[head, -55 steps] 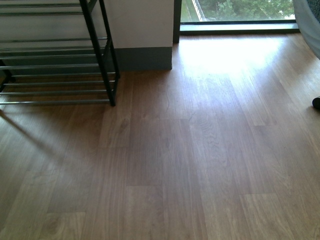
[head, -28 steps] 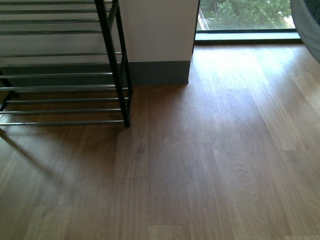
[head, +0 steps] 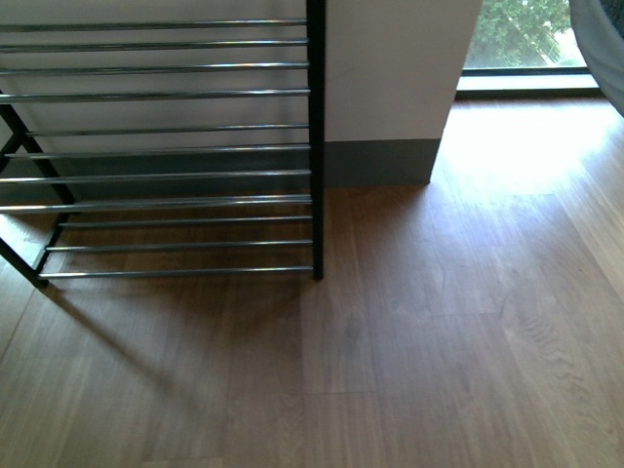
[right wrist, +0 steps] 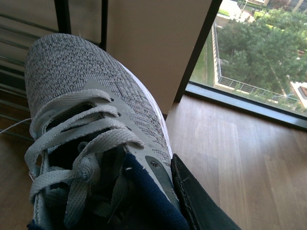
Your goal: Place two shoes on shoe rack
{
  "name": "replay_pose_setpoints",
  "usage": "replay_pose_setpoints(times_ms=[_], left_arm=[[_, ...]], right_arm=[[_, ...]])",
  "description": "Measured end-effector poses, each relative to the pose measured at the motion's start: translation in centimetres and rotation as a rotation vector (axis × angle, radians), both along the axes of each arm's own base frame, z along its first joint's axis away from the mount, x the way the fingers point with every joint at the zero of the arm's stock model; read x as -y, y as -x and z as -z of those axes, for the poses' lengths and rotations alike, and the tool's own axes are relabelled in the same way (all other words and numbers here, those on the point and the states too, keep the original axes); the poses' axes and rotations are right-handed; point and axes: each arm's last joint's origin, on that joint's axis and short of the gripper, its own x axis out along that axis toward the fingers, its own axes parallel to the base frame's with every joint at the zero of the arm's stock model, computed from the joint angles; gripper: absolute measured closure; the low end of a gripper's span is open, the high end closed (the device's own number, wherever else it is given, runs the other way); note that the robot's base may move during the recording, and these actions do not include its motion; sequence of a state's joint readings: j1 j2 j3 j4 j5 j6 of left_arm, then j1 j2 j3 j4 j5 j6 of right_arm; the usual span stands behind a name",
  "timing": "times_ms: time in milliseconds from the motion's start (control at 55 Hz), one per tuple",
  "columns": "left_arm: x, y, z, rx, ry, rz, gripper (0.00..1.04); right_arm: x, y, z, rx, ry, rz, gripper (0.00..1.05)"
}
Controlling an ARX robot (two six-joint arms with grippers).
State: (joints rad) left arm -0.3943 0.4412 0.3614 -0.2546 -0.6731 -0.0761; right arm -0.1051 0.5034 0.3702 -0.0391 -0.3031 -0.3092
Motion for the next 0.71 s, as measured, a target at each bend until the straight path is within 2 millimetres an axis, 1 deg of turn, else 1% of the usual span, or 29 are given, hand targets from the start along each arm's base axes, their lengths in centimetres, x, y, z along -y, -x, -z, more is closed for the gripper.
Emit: replay_pose_setpoints(times_ms=[345,708], left_arm=[[-0.06,0.02,-0.02,0.003,-0.005,-0.016,1.03],[-0.02,0.0,0.03,-0.001,-0.001,-0.002,1.03]], right_arm=[[-0.1,0.04,-0.03,0.003,-0.003,-0.021,1.03],[0.02,0.0,0.03,-0.001,0.001,0.005,1.03]])
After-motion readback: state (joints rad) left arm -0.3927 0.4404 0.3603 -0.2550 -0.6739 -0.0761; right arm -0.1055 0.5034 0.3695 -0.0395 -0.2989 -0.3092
